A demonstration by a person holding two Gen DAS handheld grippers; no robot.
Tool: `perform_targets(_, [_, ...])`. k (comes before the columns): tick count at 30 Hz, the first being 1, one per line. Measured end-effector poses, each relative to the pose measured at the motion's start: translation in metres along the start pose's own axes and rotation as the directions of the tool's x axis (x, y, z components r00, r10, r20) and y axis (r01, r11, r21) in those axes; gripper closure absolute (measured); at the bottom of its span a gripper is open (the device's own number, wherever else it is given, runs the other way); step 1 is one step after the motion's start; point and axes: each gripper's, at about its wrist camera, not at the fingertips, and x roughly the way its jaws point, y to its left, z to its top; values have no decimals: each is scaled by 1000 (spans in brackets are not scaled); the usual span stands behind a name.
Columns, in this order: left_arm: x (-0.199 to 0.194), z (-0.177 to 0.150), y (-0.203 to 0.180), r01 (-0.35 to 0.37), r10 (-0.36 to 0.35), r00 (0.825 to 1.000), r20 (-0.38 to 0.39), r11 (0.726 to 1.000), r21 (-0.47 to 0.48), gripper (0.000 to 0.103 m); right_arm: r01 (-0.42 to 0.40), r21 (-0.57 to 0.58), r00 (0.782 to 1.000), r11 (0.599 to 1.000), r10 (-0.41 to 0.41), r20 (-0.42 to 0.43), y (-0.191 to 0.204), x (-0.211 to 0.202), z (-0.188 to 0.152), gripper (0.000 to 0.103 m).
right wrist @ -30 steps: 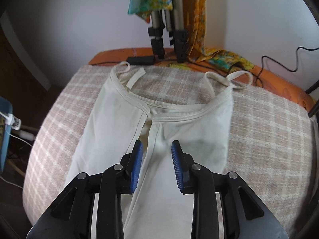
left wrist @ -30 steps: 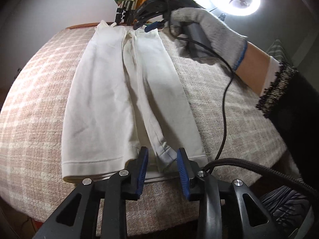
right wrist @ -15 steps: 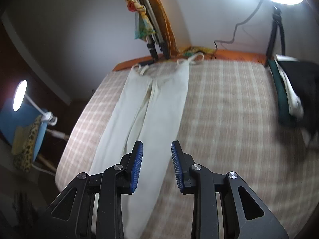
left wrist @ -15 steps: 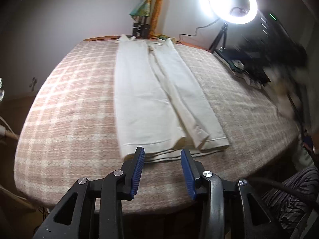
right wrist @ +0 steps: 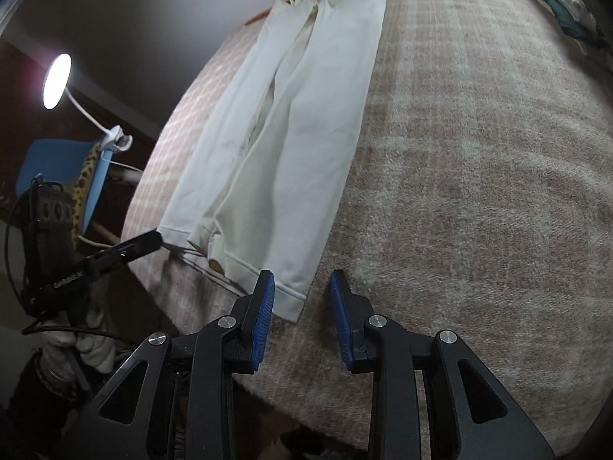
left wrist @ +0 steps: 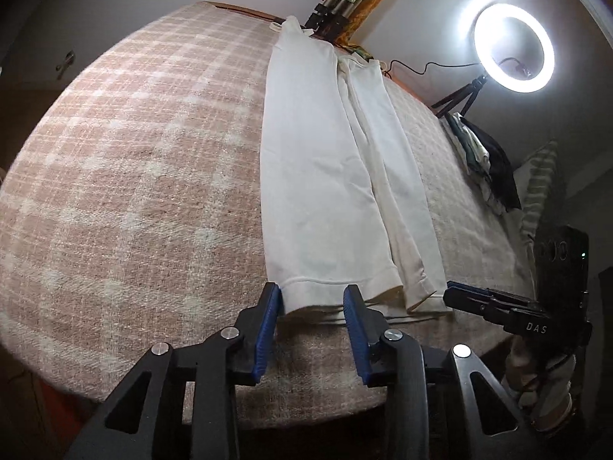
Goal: Fold small clothes
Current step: 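Grasp the hem with both grippers and lift it toward the straps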
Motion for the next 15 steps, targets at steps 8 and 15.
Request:
perform_targets(8, [0,3,-3,-32,32,999,26,999,27,101,-50,-21,999,999,50,-2,8,11,-4,98])
perform_targets(15, [-20,-4,6,-32,31,997,69,999,16,101,-109,16,992,994,107,64,-6,-12,-9,99])
